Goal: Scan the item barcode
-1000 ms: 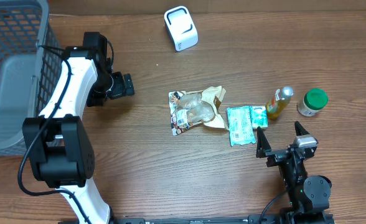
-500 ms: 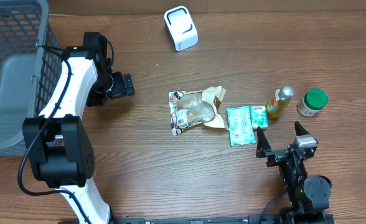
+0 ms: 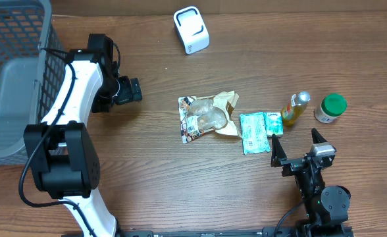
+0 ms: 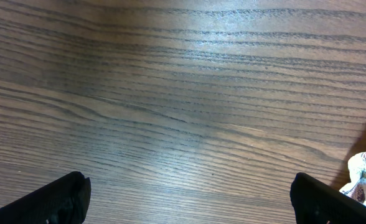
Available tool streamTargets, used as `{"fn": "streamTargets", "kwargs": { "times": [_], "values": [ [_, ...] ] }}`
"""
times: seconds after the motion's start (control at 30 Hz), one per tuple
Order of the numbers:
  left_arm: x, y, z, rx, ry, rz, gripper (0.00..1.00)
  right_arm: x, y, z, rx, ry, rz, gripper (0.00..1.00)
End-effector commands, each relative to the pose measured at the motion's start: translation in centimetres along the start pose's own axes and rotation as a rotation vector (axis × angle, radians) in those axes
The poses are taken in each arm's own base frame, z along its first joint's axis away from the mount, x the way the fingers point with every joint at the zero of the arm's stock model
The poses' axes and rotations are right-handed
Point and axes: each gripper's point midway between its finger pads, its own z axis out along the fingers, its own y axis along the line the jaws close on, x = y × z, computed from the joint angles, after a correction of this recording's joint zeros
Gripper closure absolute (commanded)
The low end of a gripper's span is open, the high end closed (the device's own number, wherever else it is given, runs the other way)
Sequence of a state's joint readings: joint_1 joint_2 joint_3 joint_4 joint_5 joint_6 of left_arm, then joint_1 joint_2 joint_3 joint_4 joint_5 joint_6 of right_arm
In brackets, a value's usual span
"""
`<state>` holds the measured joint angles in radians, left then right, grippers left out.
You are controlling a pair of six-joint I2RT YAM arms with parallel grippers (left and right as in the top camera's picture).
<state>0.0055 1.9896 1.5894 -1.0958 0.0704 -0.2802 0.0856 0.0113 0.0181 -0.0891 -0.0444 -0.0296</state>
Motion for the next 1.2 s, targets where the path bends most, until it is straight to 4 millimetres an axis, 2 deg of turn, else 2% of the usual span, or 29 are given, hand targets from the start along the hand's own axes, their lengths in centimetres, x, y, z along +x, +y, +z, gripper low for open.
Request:
{"fn": "streamTargets", "kwargs": {
  "times": [0.0, 0.4, 0.57, 0.77, 0.97, 1.07, 1.17],
  "values": [
    [-0.3, -0.4, -1.0, 0.006, -0.031, 0.027, 0.00, 0.1, -0.3, 0.0, 0.013, -0.006, -0.005, 0.00],
    [-0.3, -0.3, -0.7, 0.004, -0.024, 0.025, 0.01, 0.1, -0.3, 0.0, 0.013, -0.006, -0.005, 0.00],
    [-0.4, -0.8, -1.9, 0.013, -0.053, 0.036, 0.00, 0.1, -0.3, 0.0, 0.013, -0.006, -0.005, 0.00],
    [-0.6, -1.2, -5.8, 0.042, -0.152, 0.045, 0.01, 0.1, -0.3, 0.0, 0.013, -0.006, -0.005, 0.00],
    [-0.2, -1.5, -11.5, 0.083, -0.297, 0.056, 0.01, 0.1, -0.3, 0.0, 0.013, -0.006, -0.005, 0.00],
    [0.1, -1.5, -13.6, 0.096, -0.352, 0.059, 0.01, 0.1, -0.3, 0.0, 0.013, -0.006, -0.005, 0.00],
    [-0.2, 0.1, -15.0, 0.012, -0.412, 0.040, 0.01, 0.1, -0.3, 0.0, 0.013, -0.006, -0.005, 0.00]
  ]
}}
